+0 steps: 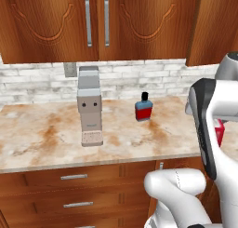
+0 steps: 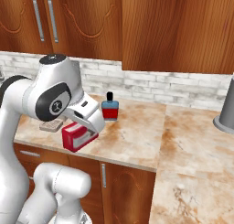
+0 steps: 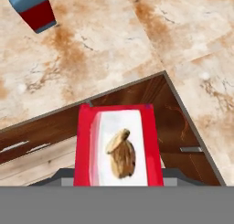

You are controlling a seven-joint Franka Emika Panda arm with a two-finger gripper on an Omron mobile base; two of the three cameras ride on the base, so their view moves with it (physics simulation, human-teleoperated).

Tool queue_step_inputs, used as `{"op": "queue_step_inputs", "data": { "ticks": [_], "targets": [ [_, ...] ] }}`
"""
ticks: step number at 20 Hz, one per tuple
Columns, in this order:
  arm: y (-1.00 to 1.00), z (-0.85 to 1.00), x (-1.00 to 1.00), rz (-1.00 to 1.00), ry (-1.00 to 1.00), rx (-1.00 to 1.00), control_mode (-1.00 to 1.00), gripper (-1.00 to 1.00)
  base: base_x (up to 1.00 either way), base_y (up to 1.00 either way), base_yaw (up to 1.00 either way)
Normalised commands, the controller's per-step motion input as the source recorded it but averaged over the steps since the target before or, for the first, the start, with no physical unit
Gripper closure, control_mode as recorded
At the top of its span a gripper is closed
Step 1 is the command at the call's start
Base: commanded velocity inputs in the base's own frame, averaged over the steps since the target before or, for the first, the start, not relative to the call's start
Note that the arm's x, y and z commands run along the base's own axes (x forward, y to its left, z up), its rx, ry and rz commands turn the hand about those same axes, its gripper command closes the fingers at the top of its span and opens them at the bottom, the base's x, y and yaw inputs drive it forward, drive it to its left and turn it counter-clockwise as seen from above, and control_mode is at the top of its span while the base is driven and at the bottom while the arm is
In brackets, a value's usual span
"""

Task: Pick the canned food and boxed food from the counter and place them in the cabinets closest to them.

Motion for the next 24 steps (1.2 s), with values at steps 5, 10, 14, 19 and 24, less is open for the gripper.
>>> {"op": "queue_step_inputs", "data": {
  "ticks": [5, 10, 14, 19, 24],
  "targets": [
    [0.0, 0.0, 0.0, 0.0, 0.0, 0.0, 1.0, 1.0, -0.01, -0.01, -0.01],
    [0.0, 0.0, 0.0, 0.0, 0.0, 0.0, 1.0, 1.0, -0.1, -0.11, -0.14],
    [0.0, 0.0, 0.0, 0.0, 0.0, 0.0, 1.0, 1.0, -0.17, -0.12, -0.2],
    [0.0, 0.0, 0.0, 0.0, 0.0, 0.0, 1.0, 1.0, -0.18, -0.16, -0.23],
    [0.0, 0.0, 0.0, 0.0, 0.0, 0.0, 1.0, 1.0, -0.15, -0.11, -0.26]
  ]
}}
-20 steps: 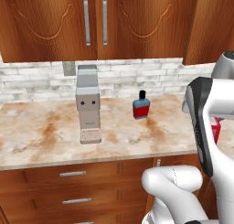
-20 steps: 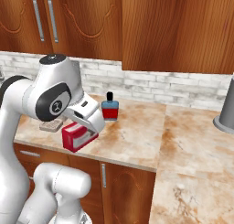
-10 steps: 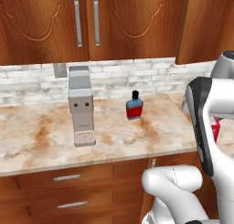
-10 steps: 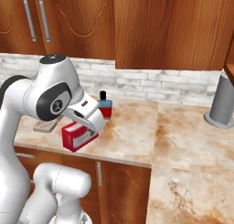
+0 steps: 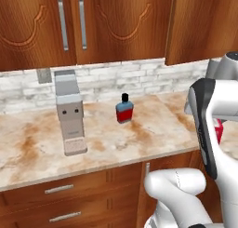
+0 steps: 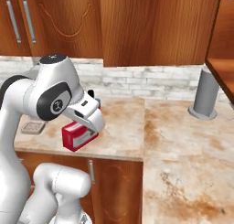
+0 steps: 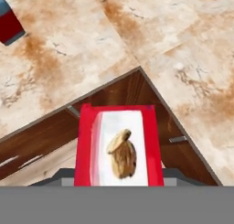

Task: Pick the canned food and boxed food from the counter and place them in the cabinets closest to them.

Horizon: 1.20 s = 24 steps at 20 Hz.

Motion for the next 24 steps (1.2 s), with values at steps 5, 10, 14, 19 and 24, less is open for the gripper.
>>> {"op": "queue_step_inputs", "data": {
  "ticks": [5, 10, 14, 19, 24],
  "targets": [
    [0.0, 0.0, 0.0, 0.0, 0.0, 0.0, 1.0, 1.0, -0.04, -0.07, -0.29],
    [0.0, 0.0, 0.0, 0.0, 0.0, 0.0, 1.0, 1.0, 0.0, -0.07, -0.3],
    [0.0, 0.0, 0.0, 0.0, 0.0, 0.0, 1.0, 1.0, 0.0, -0.04, -0.3],
    [0.0, 0.0, 0.0, 0.0, 0.0, 0.0, 1.0, 1.0, 0.0, -0.02, -0.31],
    [0.0, 0.0, 0.0, 0.0, 0.0, 0.0, 1.0, 1.0, 0.0, -0.02, -0.31]
  ]
}}
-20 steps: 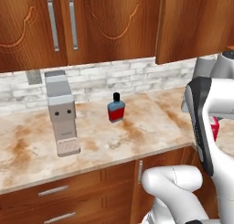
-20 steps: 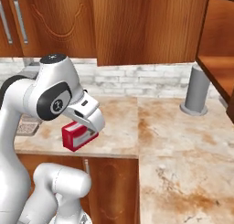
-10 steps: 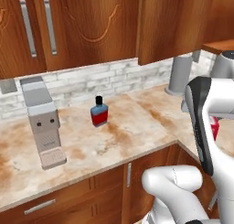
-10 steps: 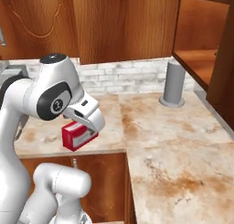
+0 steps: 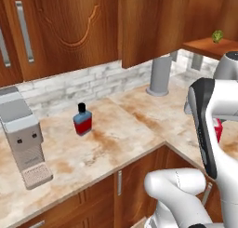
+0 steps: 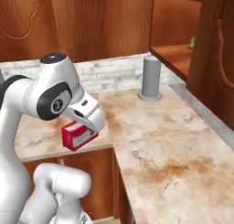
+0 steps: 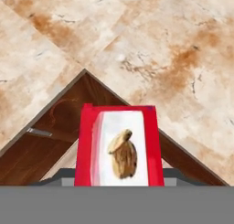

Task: Pick the canned food and boxed food from the counter and place them in the cabinets closest to them.

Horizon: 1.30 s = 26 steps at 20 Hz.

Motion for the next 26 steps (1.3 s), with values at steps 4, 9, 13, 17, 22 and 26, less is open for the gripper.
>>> {"op": "queue_step_inputs", "data": {
  "ticks": [4, 9, 13, 17, 22, 26],
  "targets": [
    [0.0, 0.0, 0.0, 0.0, 0.0, 0.0, 1.0, 1.0, 0.0, 0.0, -0.32],
    [0.0, 0.0, 0.0, 0.0, 0.0, 0.0, 1.0, 1.0, 0.0, 0.0, -0.32],
    [0.0, 0.0, 0.0, 0.0, 0.0, 0.0, 1.0, 1.0, 0.0, -0.01, -0.31],
    [0.0, 0.0, 0.0, 0.0, 0.0, 0.0, 1.0, 1.0, 0.0, -0.05, -0.29],
    [0.0, 0.0, 0.0, 0.0, 0.0, 0.0, 1.0, 1.0, 0.0, -0.02, -0.29],
    [0.0, 0.0, 0.0, 0.0, 0.0, 0.0, 1.0, 1.0, -0.03, -0.02, -0.27]
  ]
}}
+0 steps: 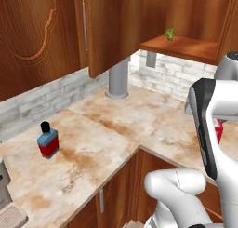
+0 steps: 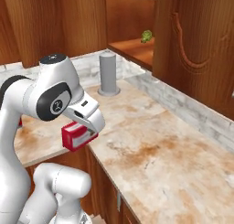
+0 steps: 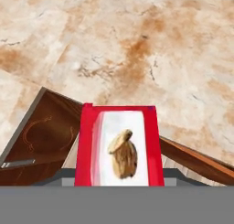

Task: Pick the canned food and boxed food from the counter and place them in the cabinets closest to them.

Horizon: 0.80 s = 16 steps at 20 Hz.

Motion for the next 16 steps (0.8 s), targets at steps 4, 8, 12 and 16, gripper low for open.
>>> {"op": "queue_step_inputs", "data": {
  "ticks": [4, 8, 12, 16],
  "targets": [
    [0.0, 0.0, 0.0, 0.0, 0.0, 0.0, 1.0, 1.0, -0.05, 0.0, -0.28],
    [0.0, 0.0, 0.0, 0.0, 0.0, 0.0, 1.0, 1.0, -0.05, 0.0, -0.28],
    [0.0, 0.0, 0.0, 0.0, 0.0, 0.0, 1.0, 1.0, -0.04, 0.0, -0.29],
    [0.0, 0.0, 0.0, 0.0, 0.0, 0.0, 1.0, 1.0, -0.02, 0.1, -0.3]
  ]
}}
